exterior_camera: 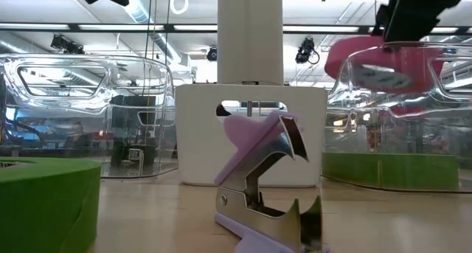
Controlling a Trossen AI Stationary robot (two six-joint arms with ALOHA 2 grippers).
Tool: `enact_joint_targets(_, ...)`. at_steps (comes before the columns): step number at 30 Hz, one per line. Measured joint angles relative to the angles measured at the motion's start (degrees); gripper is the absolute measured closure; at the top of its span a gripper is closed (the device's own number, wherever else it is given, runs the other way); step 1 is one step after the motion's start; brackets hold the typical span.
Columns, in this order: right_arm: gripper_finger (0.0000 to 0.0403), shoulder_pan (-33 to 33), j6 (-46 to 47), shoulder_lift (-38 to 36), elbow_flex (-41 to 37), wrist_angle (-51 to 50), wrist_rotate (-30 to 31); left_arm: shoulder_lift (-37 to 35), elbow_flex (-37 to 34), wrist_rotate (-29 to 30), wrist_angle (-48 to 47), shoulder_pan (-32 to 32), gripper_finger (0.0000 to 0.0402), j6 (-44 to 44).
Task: Pick and place Stapler, Stapler remover, tape
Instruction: Put the pink tape into the right transparent bin
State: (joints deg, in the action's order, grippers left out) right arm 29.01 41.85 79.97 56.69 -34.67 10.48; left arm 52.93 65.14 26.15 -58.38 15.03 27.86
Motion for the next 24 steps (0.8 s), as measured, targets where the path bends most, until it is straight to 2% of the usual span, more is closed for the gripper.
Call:
enact_joint_targets(4, 0.0346, -0.4, 0.2, -0.5, -2.2, 2.5, -1.4, 0.0, 0.0, 0.2, 0.0, 0.0, 0.0383, 0.0)
enact_joint_targets(18, 0.0341, -0.5, 1.2, -0.4, -2.9, 4.4, -2.5, 0.0, 0.0, 0.2, 0.1, 0.0, 0.0383, 0.0)
enact_joint_targets(24, 0.0227, -0.5, 2.7, -0.4, -2.9, 4.2, -0.9, 0.0, 0.0, 0.2, 0.1, 0.0, 0.0383, 0.0)
